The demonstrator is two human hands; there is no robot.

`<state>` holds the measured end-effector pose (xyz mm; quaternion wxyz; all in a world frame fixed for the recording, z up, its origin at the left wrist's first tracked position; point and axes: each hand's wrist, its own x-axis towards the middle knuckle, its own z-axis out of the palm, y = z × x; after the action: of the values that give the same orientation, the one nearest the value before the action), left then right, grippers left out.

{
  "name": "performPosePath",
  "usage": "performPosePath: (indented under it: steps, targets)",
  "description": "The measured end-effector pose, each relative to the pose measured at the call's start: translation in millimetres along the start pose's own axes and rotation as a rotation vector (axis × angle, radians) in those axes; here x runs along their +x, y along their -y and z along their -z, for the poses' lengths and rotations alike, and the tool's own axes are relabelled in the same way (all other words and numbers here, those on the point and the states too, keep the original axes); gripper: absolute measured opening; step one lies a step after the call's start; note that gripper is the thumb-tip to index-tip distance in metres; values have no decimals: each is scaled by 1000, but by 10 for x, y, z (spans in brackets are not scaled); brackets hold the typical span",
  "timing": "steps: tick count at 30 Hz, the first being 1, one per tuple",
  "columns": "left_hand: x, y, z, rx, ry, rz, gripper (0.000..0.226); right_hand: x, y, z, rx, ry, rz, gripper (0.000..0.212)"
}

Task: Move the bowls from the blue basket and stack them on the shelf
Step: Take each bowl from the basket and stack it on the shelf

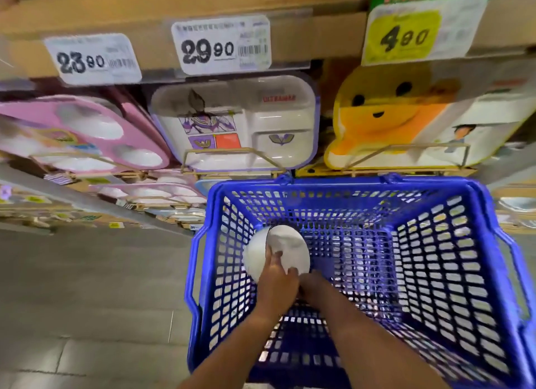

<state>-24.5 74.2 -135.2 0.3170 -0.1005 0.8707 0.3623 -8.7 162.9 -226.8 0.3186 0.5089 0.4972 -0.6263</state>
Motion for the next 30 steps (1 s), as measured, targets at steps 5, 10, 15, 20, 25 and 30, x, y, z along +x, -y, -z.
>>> performPosePath:
  steps: [5,10,15,20,25,30]
  targets:
    - [-91,-19,116,-18,63,4,47,-233,149,174,4,-44,128,42]
    - [-183,-223,274,-70,-3,-72,43,-647,386,482,-121,-145,222,39]
    - [-382,-568,492,-107,-23,-124,35,-1215,652,747,10,-106,256,38]
    - [-550,-1018,916,-413,81,-137,38,-1945,984,989,-32,-18,349,31]
    - [-746,-1499,1418,-656,297,-101,21,-2680,1281,1129,-217,57,478,27]
    - [-1034,-1778,1821,-679,524,-177,32,-3377,1408,1264,-344,46,630,33]
